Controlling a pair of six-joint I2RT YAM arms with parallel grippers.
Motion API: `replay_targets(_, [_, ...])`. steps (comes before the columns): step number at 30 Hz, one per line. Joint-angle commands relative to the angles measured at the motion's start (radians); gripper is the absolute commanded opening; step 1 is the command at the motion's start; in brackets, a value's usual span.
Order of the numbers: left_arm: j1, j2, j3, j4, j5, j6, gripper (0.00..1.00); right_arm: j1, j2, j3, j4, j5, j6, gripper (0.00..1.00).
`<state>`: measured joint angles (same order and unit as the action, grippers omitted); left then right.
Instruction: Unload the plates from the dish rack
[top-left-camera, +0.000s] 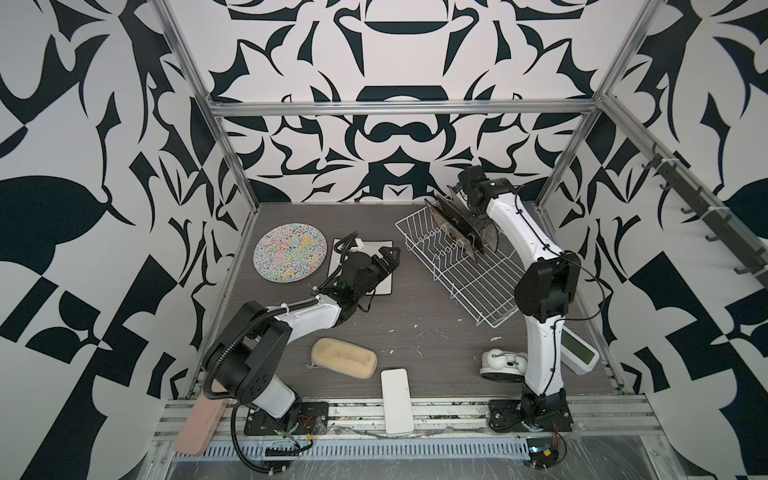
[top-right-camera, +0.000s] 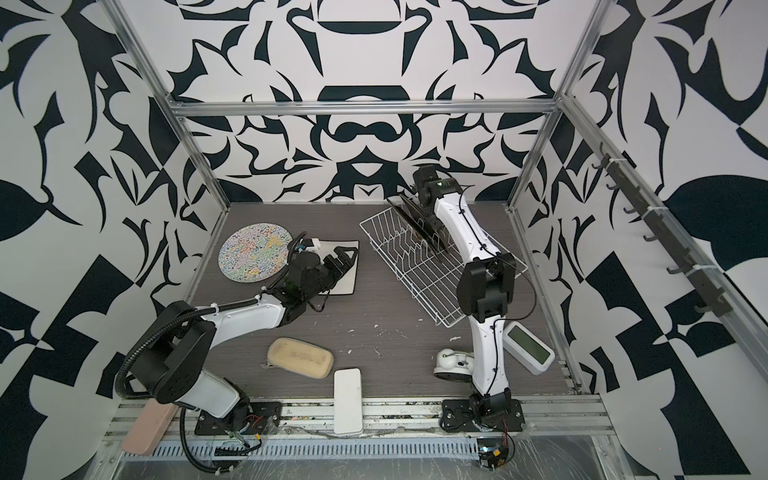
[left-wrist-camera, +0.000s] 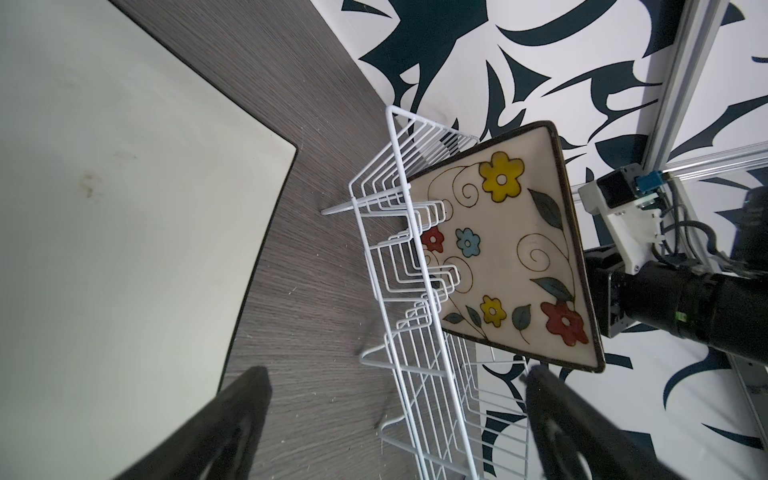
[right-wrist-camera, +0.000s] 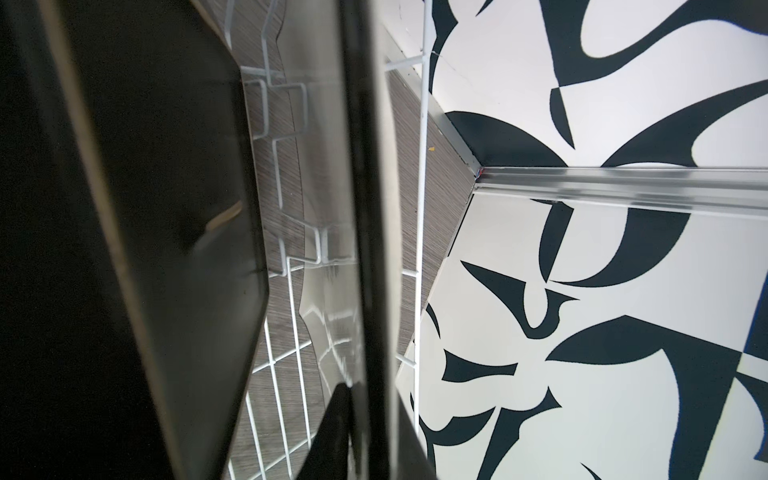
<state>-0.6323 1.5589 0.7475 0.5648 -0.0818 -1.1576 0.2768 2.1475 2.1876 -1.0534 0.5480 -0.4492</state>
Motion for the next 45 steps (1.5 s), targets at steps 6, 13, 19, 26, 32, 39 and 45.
replay_targets(6, [0.005, 0.002, -0.001, 0.03, -0.001, -0.008, 1.0, 0.016, -0.061, -0.015, 0.013, 0.022, -0.022, 0.14])
replay_targets(13, [0.006, 0.003, -0.001, 0.031, 0.001, -0.011, 1.0, 0.019, -0.071, -0.029, 0.025, 0.033, -0.029, 0.11])
replay_targets(19, [0.006, 0.003, -0.001, 0.031, 0.002, -0.014, 1.0, 0.021, -0.078, -0.036, 0.035, 0.041, -0.031, 0.08])
replay_targets(26, [0.005, 0.003, -0.006, 0.043, 0.002, -0.016, 1.0, 0.024, -0.088, -0.046, 0.05, 0.053, -0.038, 0.0])
replay_targets(32, [0.006, -0.008, -0.016, 0.047, -0.007, -0.015, 1.0, 0.034, -0.107, -0.073, 0.076, 0.059, -0.057, 0.0])
replay_targets(39, [0.005, -0.013, -0.018, 0.039, -0.007, -0.017, 1.0, 0.038, -0.126, -0.09, 0.107, 0.081, -0.074, 0.0])
replay_targets(45, [0.005, -0.014, -0.016, 0.038, -0.002, -0.019, 1.0, 0.039, -0.145, -0.092, 0.115, 0.084, -0.072, 0.0])
